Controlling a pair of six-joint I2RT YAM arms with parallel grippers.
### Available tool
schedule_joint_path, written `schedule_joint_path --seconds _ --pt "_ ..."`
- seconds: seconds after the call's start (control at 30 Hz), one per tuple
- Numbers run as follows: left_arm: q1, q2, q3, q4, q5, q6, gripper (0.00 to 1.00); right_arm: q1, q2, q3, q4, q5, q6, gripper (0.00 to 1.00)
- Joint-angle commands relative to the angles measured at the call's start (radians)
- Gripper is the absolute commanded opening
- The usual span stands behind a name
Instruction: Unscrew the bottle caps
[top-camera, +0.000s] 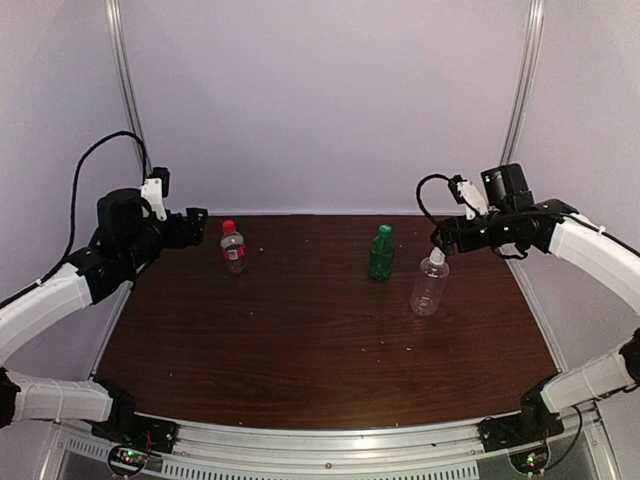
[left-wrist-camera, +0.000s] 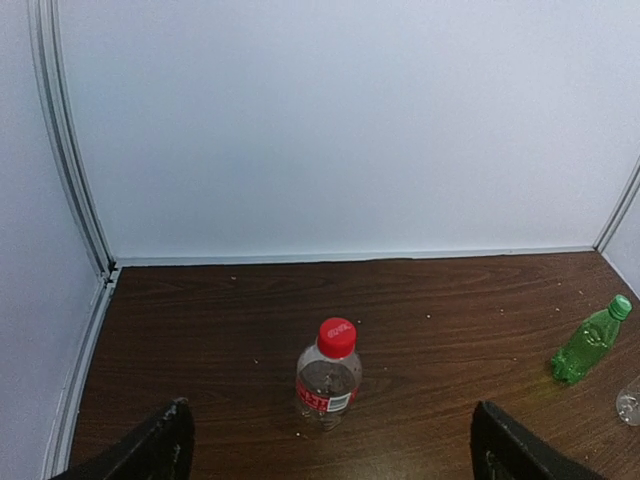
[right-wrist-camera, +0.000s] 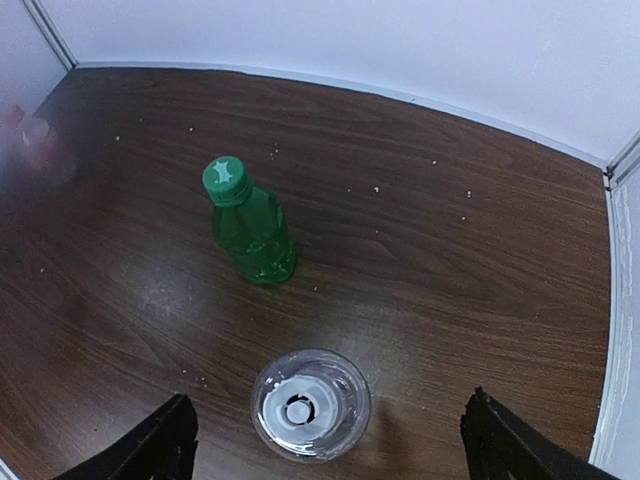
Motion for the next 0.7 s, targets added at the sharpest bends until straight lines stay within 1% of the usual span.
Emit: schedule_joint_path --seconds 0.0,0.2,0.33,0.6,0.67 --pt "-0.007 0.009 0.014 0.033 0.022 -0.019 0.98 0.019 0.044 0.034 -0.023 -0.04 -0.003 0.89" --pt "-0.007 0.018 0.016 0.034 0.032 -0.025 0.98 0.033 0.104 0.033 -0.026 -0.063 -0.014 0.75" --pt "-0.007 0.016 0.016 0.035 0.036 -0.027 0.98 0.034 0.128 0.033 -0.021 -0.055 -0.02 0.63" --pt "-0.009 0.022 0.016 0.037 0.042 -0.028 0.98 0.034 0.174 0.047 -0.026 -0.022 -0.035 0.45" --pt "-0.007 0.024 0.017 0.038 0.047 -0.029 0.98 0.034 0.181 0.049 -0.028 -0.009 -0.039 0.39"
